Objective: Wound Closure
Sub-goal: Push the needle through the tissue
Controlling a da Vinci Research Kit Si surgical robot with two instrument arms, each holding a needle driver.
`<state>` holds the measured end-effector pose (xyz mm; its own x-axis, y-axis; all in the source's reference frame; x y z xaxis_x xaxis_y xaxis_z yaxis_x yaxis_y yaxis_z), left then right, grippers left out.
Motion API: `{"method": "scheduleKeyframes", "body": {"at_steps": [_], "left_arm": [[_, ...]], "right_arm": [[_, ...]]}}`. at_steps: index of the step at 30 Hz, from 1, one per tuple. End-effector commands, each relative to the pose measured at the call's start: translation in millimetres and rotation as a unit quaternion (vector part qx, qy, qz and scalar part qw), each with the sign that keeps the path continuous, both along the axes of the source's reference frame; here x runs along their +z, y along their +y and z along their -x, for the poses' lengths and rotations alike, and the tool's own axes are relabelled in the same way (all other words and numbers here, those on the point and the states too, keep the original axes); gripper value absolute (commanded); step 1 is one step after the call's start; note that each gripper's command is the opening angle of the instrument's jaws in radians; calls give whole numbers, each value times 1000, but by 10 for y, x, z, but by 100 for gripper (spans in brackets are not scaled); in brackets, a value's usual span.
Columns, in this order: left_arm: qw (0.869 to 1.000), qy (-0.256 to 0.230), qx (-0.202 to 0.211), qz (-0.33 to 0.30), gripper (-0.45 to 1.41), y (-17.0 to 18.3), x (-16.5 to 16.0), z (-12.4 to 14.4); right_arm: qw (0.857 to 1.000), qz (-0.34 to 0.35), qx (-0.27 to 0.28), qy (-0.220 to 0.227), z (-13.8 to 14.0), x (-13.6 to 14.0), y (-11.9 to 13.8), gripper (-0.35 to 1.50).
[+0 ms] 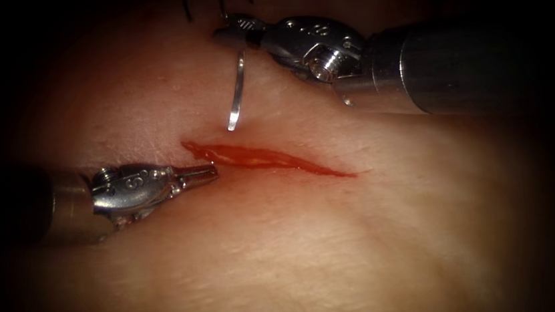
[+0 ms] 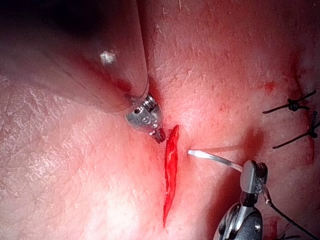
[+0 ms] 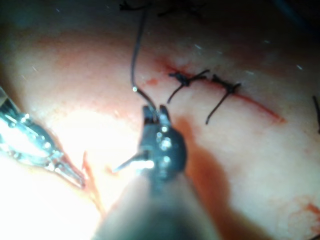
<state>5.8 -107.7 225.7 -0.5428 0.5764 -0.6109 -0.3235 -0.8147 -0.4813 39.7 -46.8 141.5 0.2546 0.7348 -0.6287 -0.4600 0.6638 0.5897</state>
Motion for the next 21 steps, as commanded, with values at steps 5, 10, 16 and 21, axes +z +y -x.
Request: {"method": "scheduleKeyframes", "body": {"at_steps": [5,10,16,21], "left_arm": [[1000,0,0,0,-38,-9,5,1],[1000,1,-2,-3,-36,-8,5,-4],[1000,6,-5,-1,-36,-8,8,-7],[1000,8,-5,-1,-38,-9,10,-7]], "right_arm": [[1000,-22,-8,-13,-12,5,-7,-35],[999,-44,-10,-22,-16,10,-15,-35],[996,-89,9,-7,-18,12,-15,-35],[994,-106,31,13,-17,12,-14,-35]]}}
